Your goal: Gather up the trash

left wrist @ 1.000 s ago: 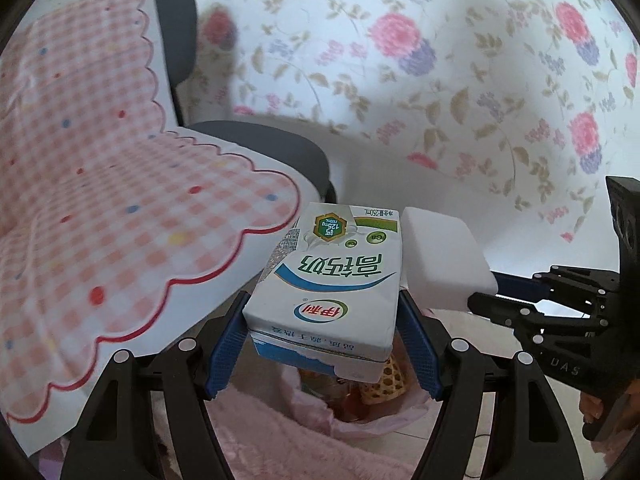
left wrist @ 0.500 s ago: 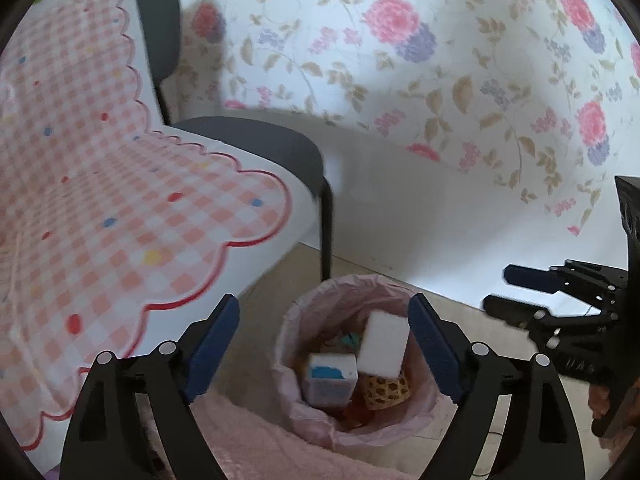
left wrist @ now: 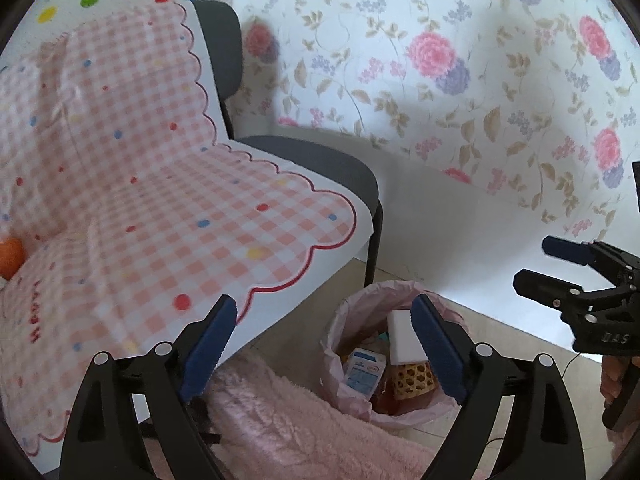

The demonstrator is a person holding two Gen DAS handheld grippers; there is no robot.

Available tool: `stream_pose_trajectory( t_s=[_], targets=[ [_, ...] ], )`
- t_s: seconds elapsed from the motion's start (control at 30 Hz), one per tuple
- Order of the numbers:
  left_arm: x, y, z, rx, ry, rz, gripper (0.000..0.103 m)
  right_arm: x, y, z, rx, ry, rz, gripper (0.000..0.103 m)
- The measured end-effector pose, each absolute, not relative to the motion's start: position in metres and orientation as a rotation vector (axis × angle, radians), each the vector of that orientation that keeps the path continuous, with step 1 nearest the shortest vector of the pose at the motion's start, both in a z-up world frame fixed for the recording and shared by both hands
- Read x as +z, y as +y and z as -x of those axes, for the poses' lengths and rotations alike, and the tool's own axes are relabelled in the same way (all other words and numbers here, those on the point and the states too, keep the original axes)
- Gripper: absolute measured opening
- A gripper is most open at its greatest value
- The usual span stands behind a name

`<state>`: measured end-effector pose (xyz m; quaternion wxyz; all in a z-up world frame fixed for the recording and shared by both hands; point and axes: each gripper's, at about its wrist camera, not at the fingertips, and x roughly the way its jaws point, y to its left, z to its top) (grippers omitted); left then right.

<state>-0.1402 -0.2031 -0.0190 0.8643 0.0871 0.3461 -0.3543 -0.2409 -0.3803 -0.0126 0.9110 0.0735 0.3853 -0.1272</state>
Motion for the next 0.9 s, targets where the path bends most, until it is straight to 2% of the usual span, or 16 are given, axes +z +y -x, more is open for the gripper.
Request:
stream_pose_trajectory(
  t_s=[0.13,0.33,0.9],
  targets=[
    [-0.005,-0.185,0.144,-0.68,0.733,-0.197,0.09,0.011,-0.364,0.241,-0.218,0.738,-0.146,0.097],
    [0.004,-0.147,0.139,-0.54,0.789,-0.158,0.097,0.039,-0.333,0.226,-0.135,0.676,-0.102,0.097],
    [0.037,-0.043,0.146,-0.143,0.789,-0.128,0.097,0.066,-0.257,0.179,0.058,0.701,-0.018,0.097]
  ],
)
